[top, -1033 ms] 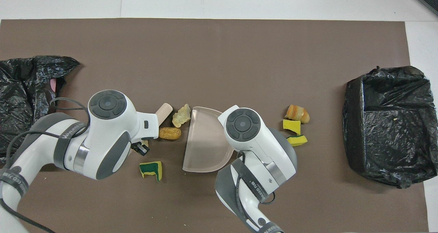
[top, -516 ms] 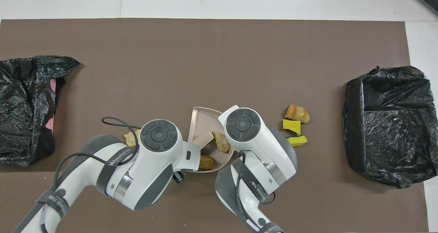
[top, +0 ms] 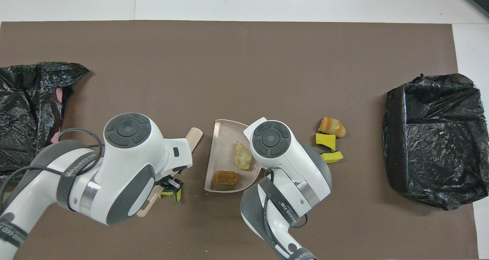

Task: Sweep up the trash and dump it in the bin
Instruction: 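Sweep the sponge and bread into the dustpan with the left gripper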

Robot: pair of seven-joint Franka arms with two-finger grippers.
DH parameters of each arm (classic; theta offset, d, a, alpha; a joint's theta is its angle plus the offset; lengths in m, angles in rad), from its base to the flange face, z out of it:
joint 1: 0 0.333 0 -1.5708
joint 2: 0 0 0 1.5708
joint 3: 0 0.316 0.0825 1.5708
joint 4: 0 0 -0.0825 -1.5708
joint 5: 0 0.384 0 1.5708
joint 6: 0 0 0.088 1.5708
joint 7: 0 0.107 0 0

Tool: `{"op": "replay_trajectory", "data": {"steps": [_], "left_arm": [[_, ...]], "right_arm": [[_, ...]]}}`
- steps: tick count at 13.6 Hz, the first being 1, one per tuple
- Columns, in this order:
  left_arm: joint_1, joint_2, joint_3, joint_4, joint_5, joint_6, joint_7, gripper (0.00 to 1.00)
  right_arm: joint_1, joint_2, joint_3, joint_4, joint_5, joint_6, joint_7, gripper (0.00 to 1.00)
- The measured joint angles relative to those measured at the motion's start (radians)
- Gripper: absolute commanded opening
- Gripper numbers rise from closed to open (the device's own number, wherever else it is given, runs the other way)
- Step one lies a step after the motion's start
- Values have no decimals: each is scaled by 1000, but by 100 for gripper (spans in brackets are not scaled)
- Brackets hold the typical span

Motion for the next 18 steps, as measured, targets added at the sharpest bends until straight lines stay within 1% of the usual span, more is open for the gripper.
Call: {"op": "replay_trajectory", "data": {"steps": [2,3,6,8,10,12,14,18], "left_arm": [[46,-39,3,-1,17,-104,-90,0],[55,-54,4,-5,25,-137,-189,0],[94,-79,3,-39,31,-181,-604,0],[109,-119,1,-118,31,-173,-725,0],[107,-186,-8,-233,31,-106,-757,0],[93,-224,-16,-327,30,7,-768,0],[68,-226,-20,-372,5,102,-772,0],[-38,-181,-26,-384,-92,280,-778,0]], "right_arm": [[0,0,0,0,0,0,0,0],[0,0,0,0,0,0,0,0],[1,0,0,0,-1,0,-1,0],[1,0,0,0,-2,0,-2,0],[1,0,0,0,-2,0,-2,0],[1,0,0,0,-2,0,-2,0],[1,0,0,0,-2,0,-2,0],[1,0,0,0,-2,0,-2,0]]}}
